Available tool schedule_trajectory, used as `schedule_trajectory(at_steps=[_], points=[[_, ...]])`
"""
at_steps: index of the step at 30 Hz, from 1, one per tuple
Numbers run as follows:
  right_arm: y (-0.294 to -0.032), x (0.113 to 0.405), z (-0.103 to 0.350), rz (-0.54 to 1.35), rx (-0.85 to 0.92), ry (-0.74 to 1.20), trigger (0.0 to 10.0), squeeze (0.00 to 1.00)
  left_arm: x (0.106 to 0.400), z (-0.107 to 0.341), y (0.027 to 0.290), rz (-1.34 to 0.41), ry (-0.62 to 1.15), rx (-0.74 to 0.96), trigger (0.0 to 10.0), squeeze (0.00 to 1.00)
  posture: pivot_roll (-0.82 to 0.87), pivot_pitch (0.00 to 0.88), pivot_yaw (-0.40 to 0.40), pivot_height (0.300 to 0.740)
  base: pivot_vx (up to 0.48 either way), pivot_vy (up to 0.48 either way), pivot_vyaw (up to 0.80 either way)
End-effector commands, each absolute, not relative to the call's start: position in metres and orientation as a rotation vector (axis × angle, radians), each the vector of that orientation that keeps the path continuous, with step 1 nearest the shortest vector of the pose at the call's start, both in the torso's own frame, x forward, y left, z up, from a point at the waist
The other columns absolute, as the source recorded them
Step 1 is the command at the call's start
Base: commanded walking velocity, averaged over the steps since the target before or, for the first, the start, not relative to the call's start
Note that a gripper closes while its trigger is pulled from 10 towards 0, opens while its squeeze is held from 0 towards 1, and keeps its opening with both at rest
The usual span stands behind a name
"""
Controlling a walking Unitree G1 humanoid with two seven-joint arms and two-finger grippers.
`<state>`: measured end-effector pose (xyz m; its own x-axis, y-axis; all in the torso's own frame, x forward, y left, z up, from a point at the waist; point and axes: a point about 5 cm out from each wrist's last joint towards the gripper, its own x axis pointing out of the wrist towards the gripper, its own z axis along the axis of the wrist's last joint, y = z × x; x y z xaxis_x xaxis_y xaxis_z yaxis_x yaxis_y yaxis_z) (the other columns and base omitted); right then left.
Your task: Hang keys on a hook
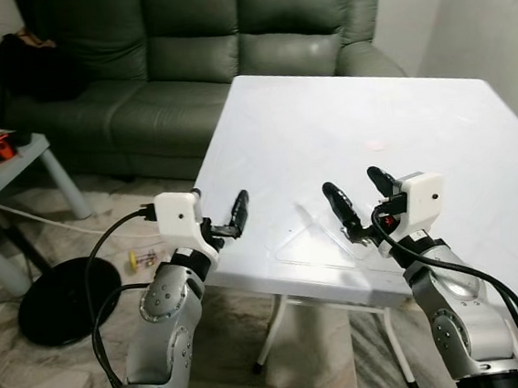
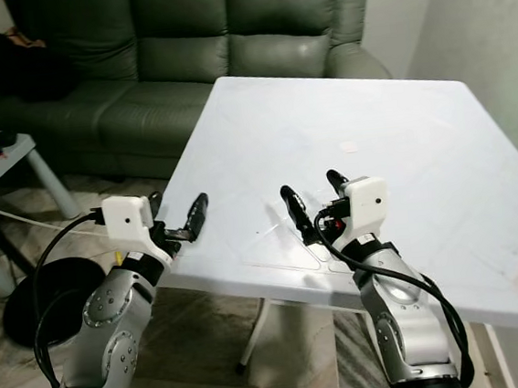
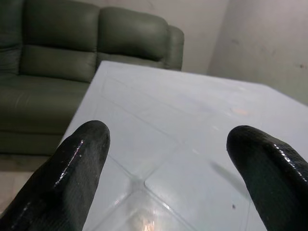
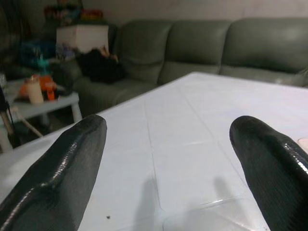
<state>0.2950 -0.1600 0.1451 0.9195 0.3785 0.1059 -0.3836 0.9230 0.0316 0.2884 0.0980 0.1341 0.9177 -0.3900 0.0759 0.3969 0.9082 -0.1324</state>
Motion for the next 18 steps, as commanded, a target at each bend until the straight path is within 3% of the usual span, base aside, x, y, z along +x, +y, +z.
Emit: schedule_trajectory(at_steps=[1,12,18], points=[[-0.158,0.300,0.150,0.398,0.023,-0.083,10.0,0.00,0.284,0.137,0.090,-0.466,-0.065,-0.119,10.0,0.00,0.00,0.000,-0.034,0.715,0.000,0.000,0.00],[-0.143,0.317,0.147,0.542,-0.093,0.033,10.0,0.00,0.267,0.131,0.073,-0.595,-0.037,-0.107,10.0,0.00,0.02,0.000,-0.043,0.715,0.000,0.000,0.00],[-0.145,0.332,0.146,0.522,-0.168,0.105,10.0,0.00,0.262,0.131,0.068,-0.632,-0.025,-0.091,10.0,0.00,0.03,0.000,-0.046,0.715,0.000,0.000,0.00]])
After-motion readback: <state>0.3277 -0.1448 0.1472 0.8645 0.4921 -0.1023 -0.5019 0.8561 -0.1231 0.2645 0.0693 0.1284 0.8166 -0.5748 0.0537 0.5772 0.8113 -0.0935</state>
